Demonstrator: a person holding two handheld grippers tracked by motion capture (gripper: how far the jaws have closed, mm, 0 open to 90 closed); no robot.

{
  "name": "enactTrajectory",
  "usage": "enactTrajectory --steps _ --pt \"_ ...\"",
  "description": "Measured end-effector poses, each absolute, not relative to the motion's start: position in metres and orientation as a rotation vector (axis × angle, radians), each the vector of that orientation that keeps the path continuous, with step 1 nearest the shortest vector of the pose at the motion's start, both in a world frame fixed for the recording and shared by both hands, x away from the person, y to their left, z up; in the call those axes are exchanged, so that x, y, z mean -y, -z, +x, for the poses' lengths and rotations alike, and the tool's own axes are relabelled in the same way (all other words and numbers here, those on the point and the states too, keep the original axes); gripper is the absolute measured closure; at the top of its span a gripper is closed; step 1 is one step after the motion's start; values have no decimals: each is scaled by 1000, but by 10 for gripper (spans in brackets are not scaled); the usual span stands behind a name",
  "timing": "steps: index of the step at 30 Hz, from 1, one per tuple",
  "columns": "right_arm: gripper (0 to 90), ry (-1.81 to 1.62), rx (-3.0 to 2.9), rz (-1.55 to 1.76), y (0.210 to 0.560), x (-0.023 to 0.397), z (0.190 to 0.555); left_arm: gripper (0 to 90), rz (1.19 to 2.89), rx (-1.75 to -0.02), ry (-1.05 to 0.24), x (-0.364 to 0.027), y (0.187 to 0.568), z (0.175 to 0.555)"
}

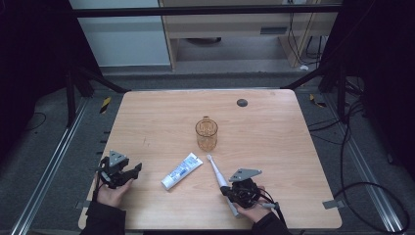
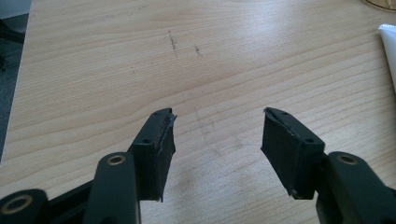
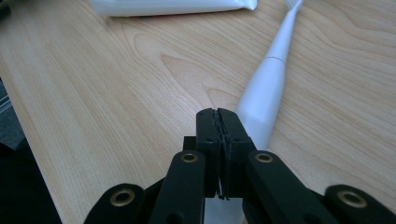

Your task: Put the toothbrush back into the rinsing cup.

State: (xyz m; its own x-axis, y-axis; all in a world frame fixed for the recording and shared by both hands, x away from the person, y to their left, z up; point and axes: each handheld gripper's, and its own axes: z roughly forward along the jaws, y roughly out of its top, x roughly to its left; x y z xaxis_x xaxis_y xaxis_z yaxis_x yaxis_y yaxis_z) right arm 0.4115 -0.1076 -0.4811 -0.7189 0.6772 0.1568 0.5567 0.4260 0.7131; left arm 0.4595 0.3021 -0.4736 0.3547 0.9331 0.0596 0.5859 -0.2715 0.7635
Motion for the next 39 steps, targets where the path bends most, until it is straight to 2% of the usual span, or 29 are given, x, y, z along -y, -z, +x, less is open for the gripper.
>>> enactTrajectory --steps 19,26,32,39 --pt "866 -1156 -2512 1109 479 110 412 428 1969 -1320 -680 -302 474 460" --pt "796 -1173 -2458 1113 464 115 413 423 1967 -1325 -678 -303 474 460" --pt "663 -1115 -2418 1199 451 124 425 417 1975 -1326 -676 -304 475 461" --pt "615 -1074 -2428 1241 443 124 436 415 1970 -1329 -676 -305 475 462"
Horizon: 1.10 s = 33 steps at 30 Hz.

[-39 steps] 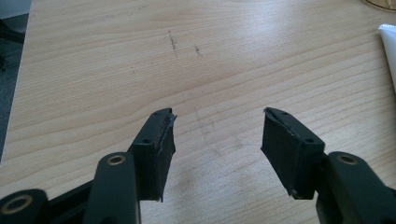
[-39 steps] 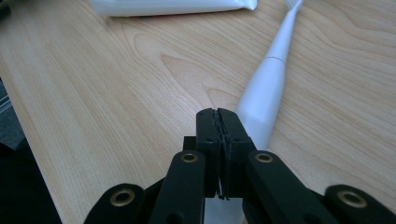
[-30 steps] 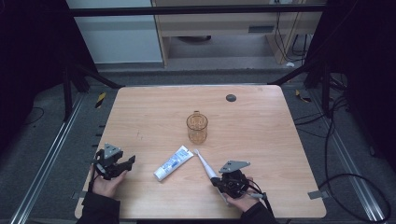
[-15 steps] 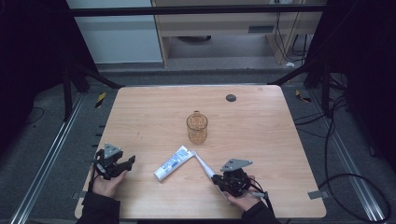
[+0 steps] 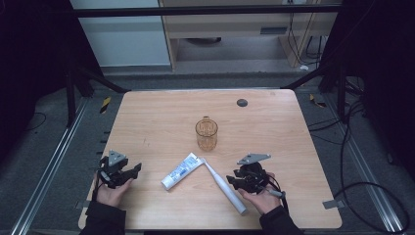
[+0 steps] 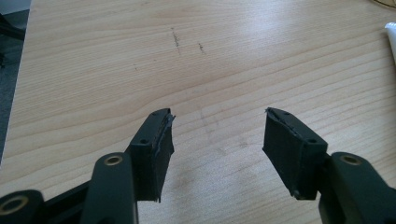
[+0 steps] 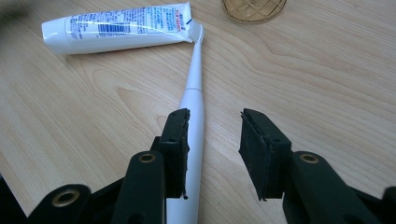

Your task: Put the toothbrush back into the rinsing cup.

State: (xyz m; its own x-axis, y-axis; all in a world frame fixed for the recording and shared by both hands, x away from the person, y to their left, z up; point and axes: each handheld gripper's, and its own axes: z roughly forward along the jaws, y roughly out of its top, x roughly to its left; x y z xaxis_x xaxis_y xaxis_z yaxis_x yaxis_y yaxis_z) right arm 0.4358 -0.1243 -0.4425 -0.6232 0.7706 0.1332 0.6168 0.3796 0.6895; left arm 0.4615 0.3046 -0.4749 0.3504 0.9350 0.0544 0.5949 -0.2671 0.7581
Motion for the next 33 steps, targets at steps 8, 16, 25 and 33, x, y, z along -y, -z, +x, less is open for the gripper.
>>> enactTrajectory --steps 8,16,25,33 --pt "597 -995 -2439 1272 436 118 442 413 1974 -1328 -676 -304 475 462" --pt "606 -895 -2496 1299 437 104 451 411 1979 -1330 -677 -304 476 462" --pt "622 -816 -2533 1284 440 90 458 410 1982 -1330 -676 -304 476 462" --pt "625 -719 -2550 1296 444 76 463 409 1984 -1331 -673 -305 477 462"
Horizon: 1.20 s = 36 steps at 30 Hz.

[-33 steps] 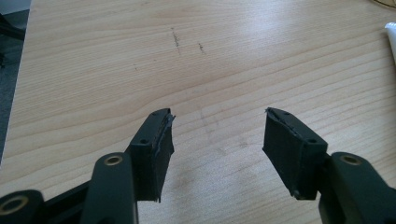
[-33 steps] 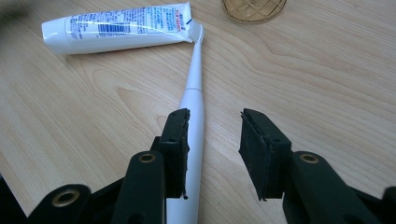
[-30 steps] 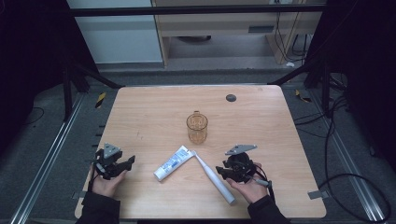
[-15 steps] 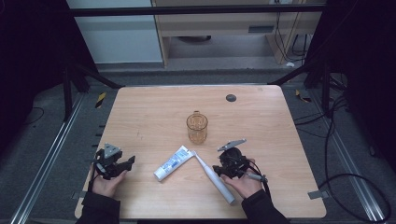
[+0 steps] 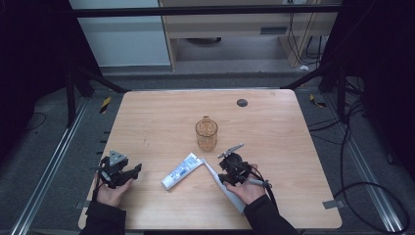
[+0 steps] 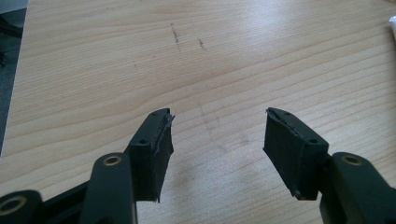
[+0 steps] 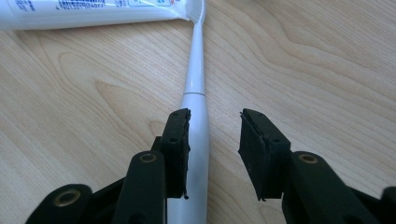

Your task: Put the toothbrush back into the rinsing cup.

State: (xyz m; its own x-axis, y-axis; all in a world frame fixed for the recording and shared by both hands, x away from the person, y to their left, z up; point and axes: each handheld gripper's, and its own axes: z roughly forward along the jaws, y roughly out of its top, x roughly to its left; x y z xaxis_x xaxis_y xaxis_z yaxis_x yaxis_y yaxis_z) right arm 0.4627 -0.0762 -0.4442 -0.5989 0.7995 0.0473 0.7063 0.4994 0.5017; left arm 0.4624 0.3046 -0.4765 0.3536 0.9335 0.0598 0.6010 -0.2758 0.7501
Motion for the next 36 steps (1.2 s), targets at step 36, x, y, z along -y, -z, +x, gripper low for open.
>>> enactTrajectory --steps 36 --pt "637 -613 -2642 1311 471 60 469 408 1991 -1332 -668 -305 477 463"
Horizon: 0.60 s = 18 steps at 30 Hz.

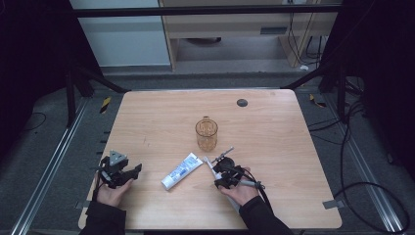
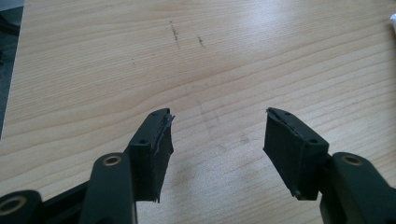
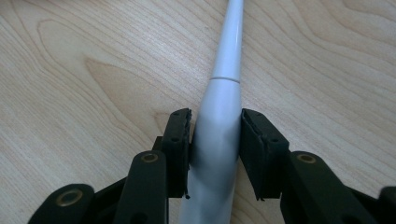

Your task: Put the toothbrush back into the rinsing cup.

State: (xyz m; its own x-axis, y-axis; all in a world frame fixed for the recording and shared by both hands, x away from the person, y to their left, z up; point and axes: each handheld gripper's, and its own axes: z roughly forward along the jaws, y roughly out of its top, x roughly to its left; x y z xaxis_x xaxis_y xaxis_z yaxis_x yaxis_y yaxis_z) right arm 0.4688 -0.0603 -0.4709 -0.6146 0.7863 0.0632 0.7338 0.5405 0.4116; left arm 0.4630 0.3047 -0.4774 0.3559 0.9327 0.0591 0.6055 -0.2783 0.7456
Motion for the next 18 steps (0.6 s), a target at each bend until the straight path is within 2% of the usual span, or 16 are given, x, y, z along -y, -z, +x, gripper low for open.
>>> enactTrajectory --steps 18 --pt "665 -584 -2633 1313 473 58 469 408 1991 -1333 -666 -304 478 463"
